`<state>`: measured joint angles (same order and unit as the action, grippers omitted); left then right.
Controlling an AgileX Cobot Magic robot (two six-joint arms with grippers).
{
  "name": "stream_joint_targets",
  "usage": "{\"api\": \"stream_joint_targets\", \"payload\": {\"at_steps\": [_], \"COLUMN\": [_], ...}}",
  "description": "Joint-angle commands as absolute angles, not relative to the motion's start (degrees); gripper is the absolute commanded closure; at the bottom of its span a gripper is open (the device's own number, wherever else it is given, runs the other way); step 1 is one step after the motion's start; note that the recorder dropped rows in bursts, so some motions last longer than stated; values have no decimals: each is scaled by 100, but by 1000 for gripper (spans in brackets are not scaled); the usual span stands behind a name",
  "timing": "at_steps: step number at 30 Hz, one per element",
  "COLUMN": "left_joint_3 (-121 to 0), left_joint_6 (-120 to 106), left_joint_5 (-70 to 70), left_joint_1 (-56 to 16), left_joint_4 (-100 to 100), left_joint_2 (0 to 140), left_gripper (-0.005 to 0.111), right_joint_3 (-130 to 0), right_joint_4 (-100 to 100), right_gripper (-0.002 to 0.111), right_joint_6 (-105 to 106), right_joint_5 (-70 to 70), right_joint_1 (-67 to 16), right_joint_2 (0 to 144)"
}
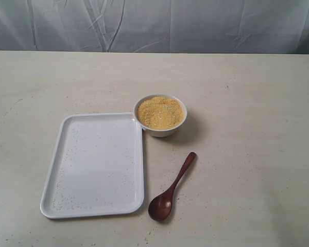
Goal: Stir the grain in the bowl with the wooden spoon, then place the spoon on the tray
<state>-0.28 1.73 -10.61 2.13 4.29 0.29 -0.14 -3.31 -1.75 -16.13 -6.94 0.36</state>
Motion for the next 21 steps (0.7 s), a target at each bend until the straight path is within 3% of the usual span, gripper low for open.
{"api": "stream_joint_targets", "payload": {"at_steps": [1,14,21], "left_joint_3": [0,0,0], "left_joint_6": [190,190,307], "left_joint_5": [-1027,-968,308], "left_joint_1": [217,217,217], "left_joint_4": [409,217,-144], "left_joint_2": [0,0,0], "left_gripper": [106,106,106], "right_joint_3": [0,0,0], "right_joint_4": [-309,-309,-309], "right_gripper": [108,108,108], "right_joint_6": [-144,-144,-144], "right_joint_5": [-1578,-1565,-1561], "right_joint_1": [-702,-702,-702], "right_joint_2": [0,0,0]}}
